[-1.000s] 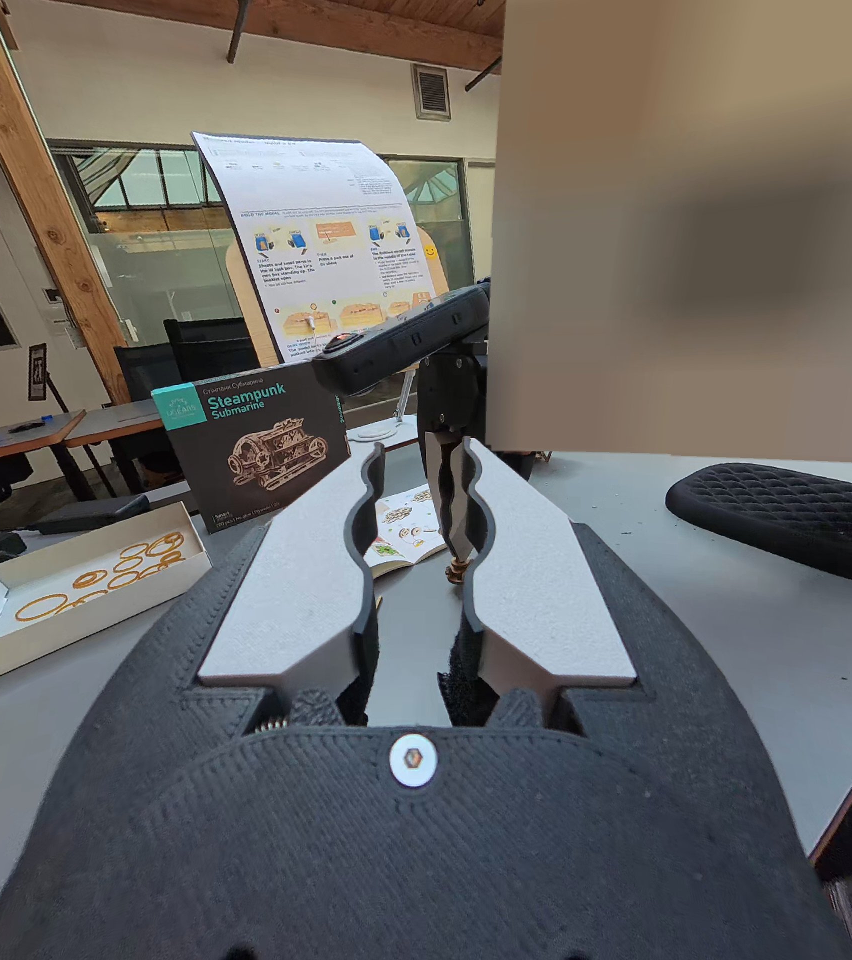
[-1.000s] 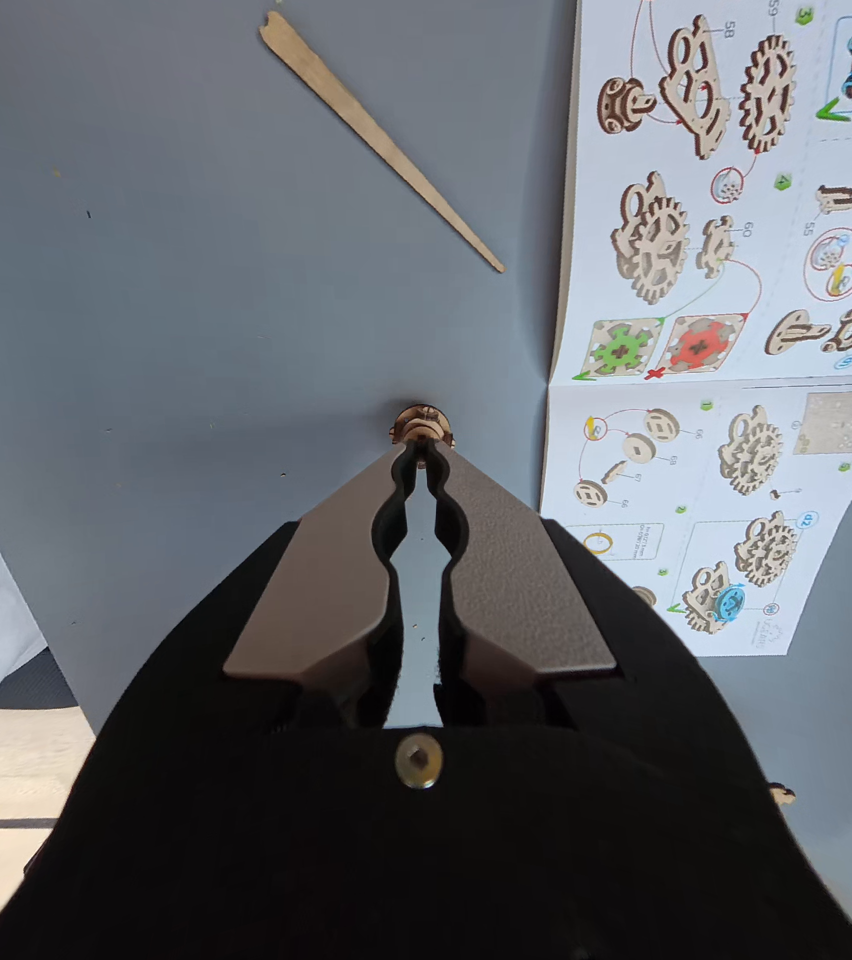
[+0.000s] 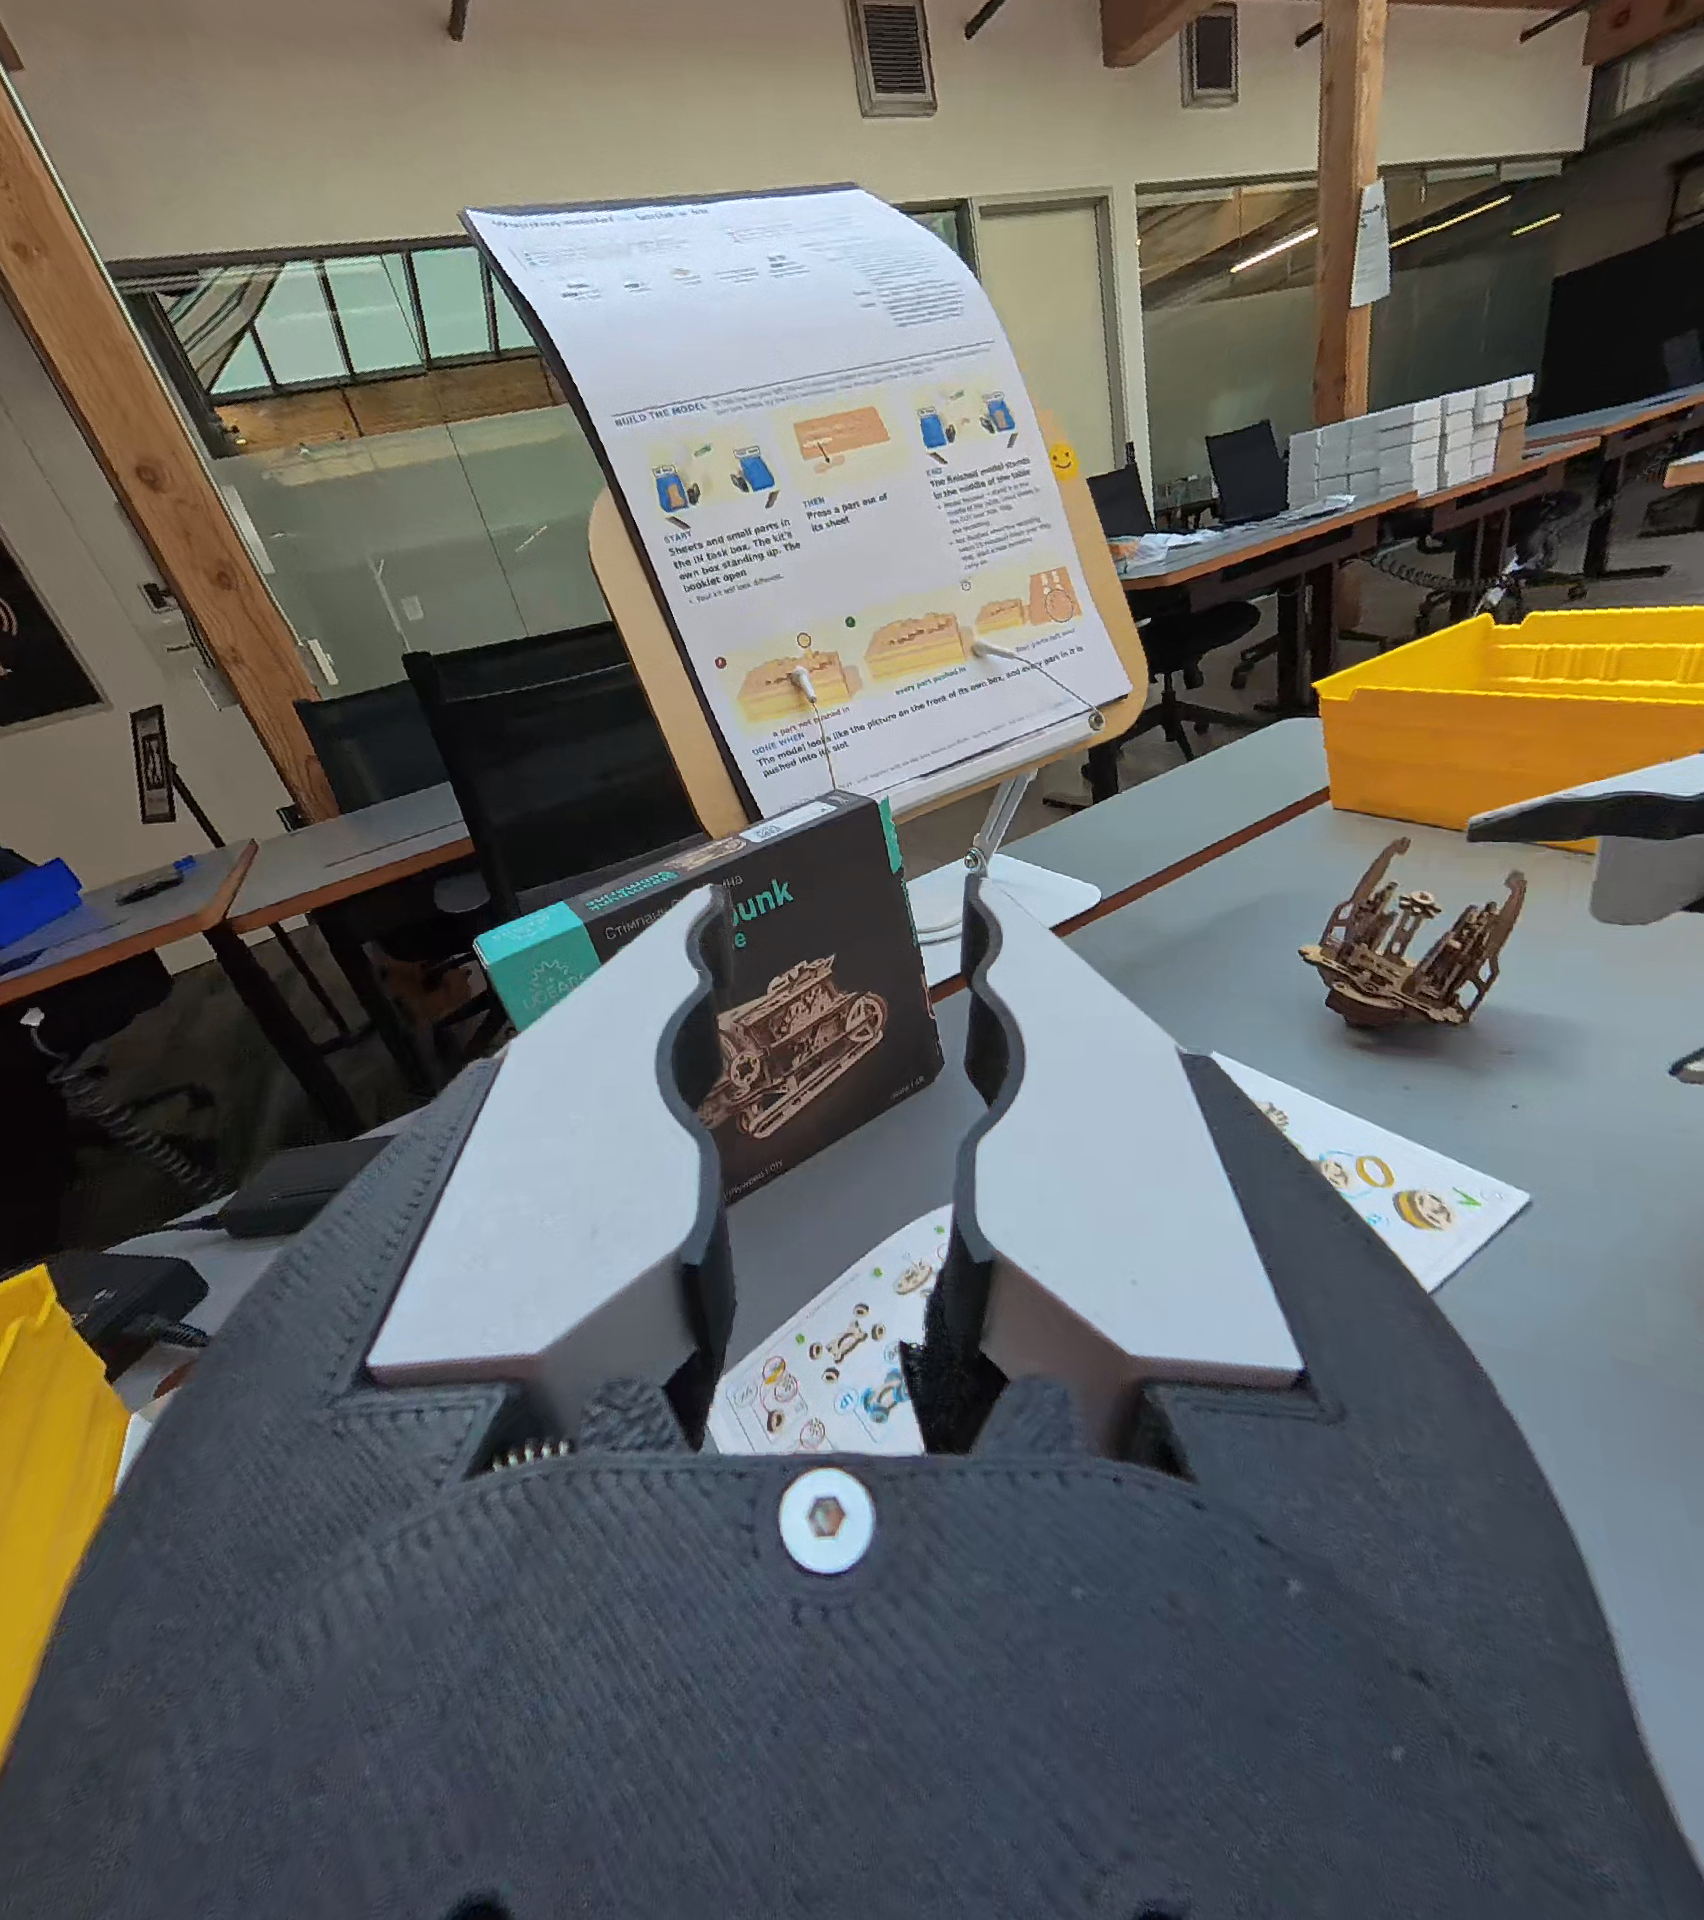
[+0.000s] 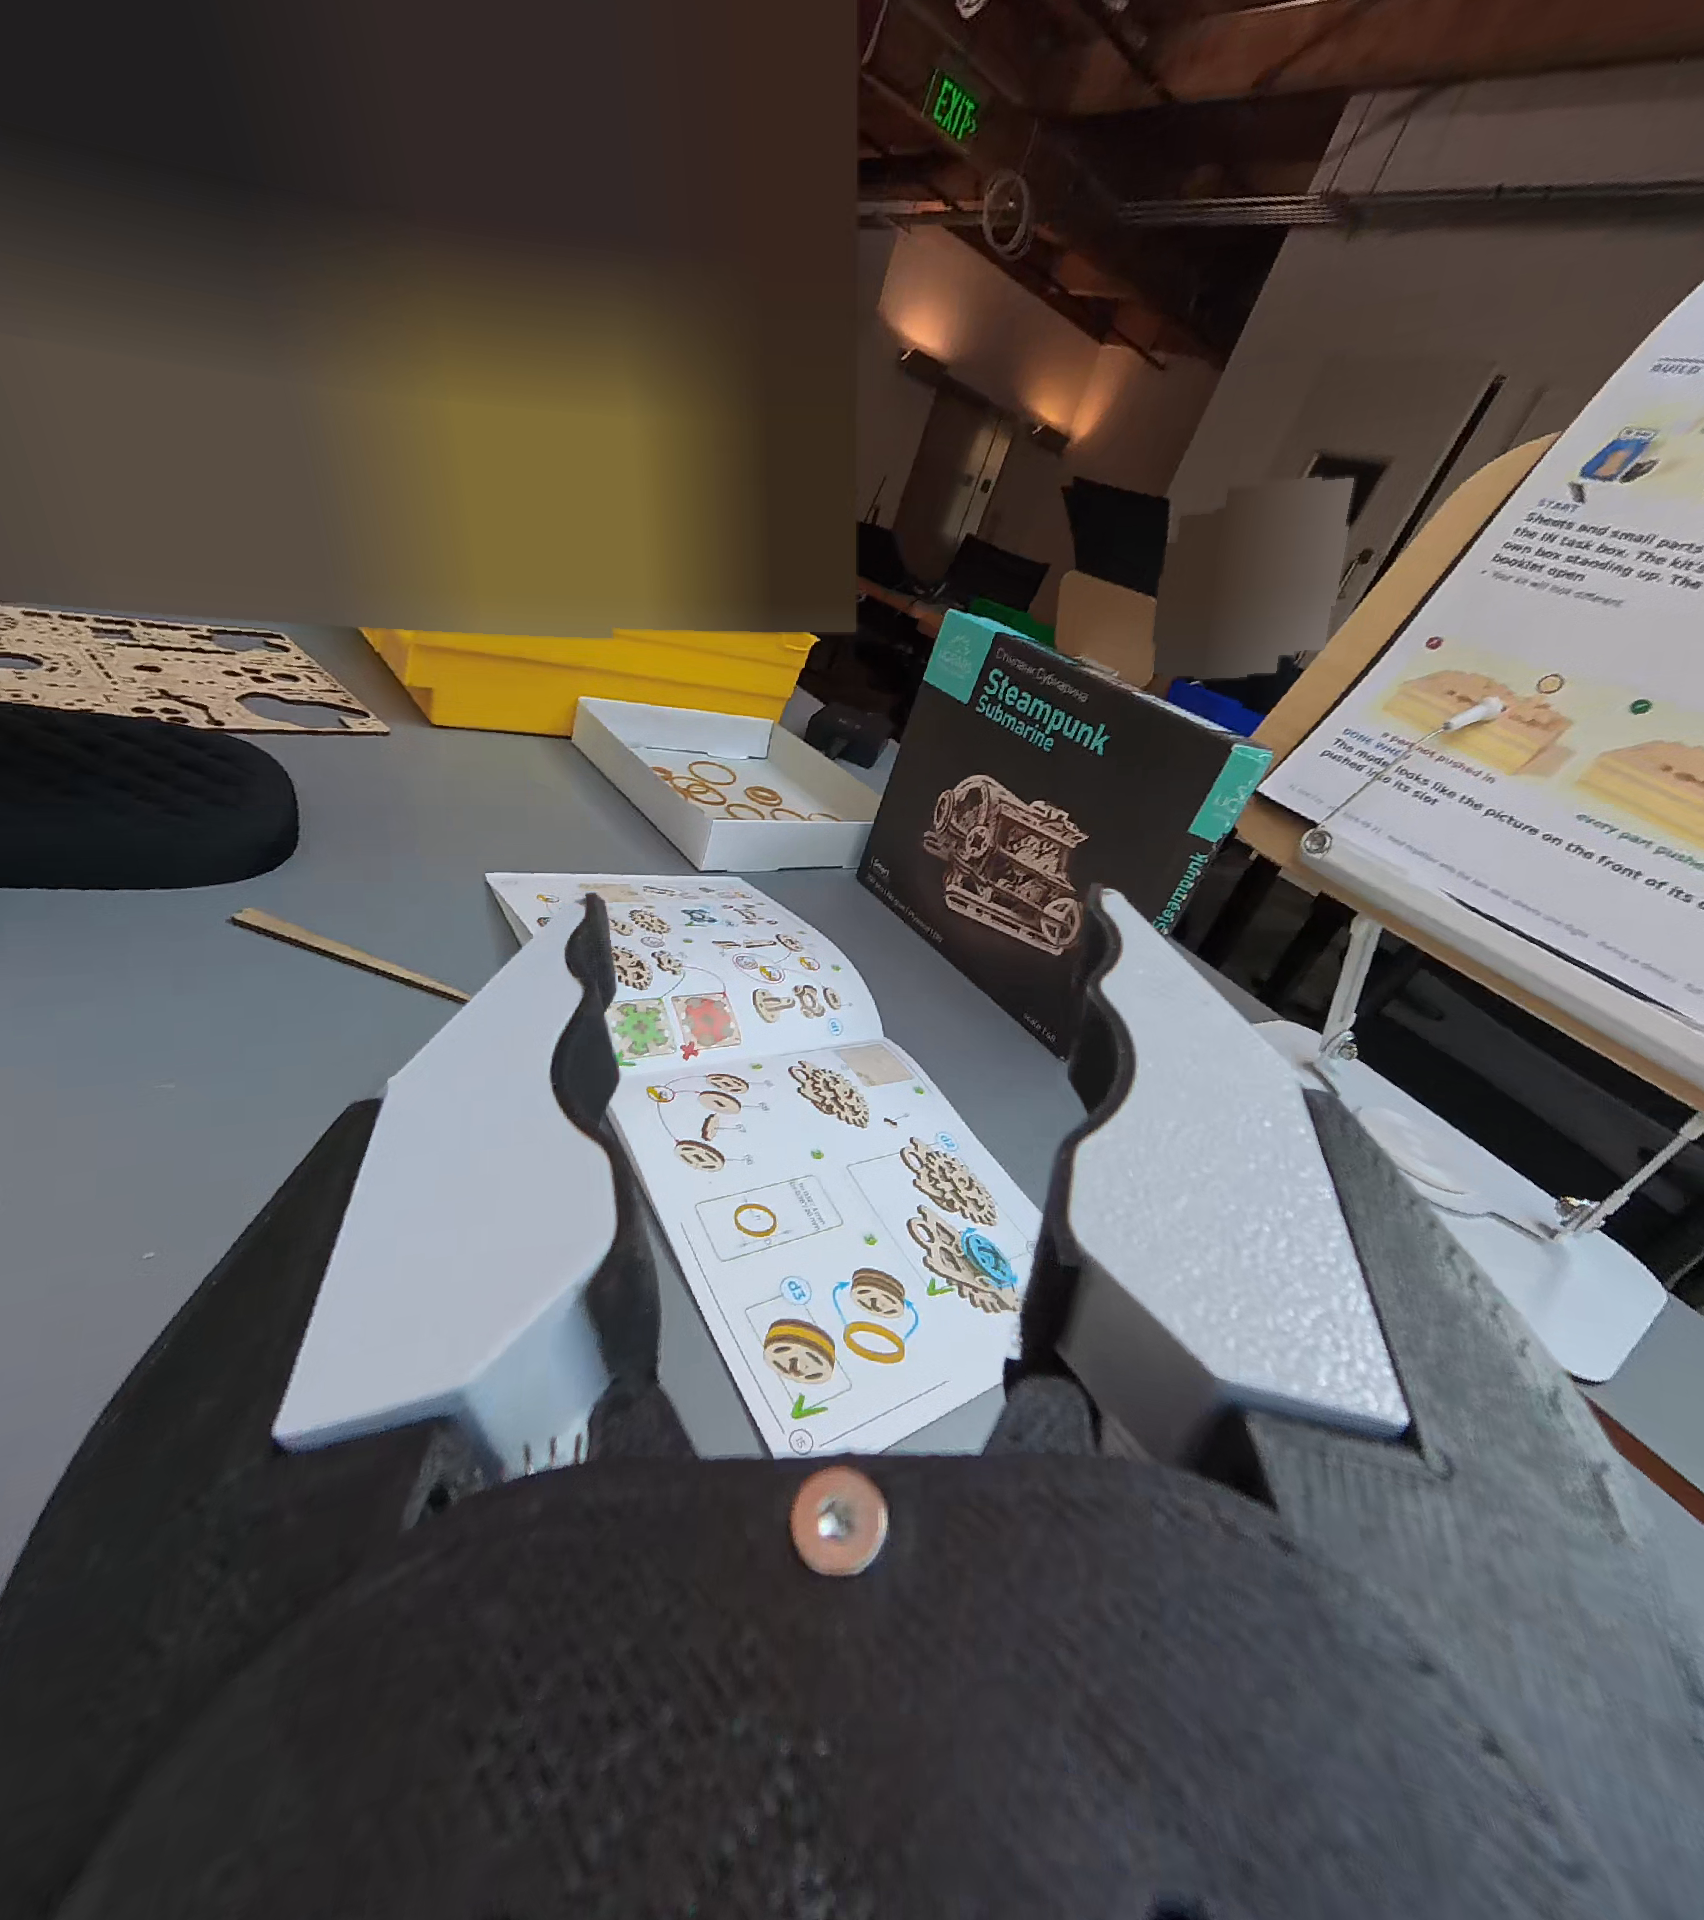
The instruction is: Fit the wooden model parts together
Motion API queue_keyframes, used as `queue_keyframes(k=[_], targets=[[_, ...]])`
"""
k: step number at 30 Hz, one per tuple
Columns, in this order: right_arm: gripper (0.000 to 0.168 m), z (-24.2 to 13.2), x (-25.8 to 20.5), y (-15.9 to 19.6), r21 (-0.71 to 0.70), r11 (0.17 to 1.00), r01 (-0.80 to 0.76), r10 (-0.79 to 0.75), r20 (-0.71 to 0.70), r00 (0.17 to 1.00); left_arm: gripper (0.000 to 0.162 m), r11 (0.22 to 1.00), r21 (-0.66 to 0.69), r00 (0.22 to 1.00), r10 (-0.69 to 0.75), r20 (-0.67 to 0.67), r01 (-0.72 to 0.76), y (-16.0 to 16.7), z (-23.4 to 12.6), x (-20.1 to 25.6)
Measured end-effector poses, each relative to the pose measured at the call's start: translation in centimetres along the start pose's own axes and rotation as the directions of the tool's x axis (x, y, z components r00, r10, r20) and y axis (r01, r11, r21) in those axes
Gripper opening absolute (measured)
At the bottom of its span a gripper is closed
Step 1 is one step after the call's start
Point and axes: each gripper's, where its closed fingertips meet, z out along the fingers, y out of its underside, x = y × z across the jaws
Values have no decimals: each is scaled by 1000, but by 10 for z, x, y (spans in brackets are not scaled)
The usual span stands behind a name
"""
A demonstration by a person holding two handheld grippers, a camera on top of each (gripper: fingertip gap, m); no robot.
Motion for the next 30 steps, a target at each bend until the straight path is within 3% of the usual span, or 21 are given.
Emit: queue_keyframes(k=[6, 11, 17, 21, 30], targets=[[110, 1, 2, 4, 38, 999, -21, 22, -1, 1000, 48, 992, 103, 992, -79, 96, 69, 22, 27, -28], [111, 5, 0, 8, 54, 995, -85, 82, 55, 995, 53, 984, 130, 988, -132, 78, 121, 57, 18, -23], [84, 6, -12, 15, 17, 999, -49, 47, 113, 992, 63, 966, 164, 980, -198, -36, 201, 51, 16, -14], [49, 2, -22, 17, 5, 1000, -2, 1, 157, 988, 56, 969, 176, 985, -171, -34, 175, 51, 14, -15], [6, 2, -37, 36, -123, 986, -111, 141, 273, 952, 47, 989, 104, 993, -100, -69, 107, 64, 19, 0]])
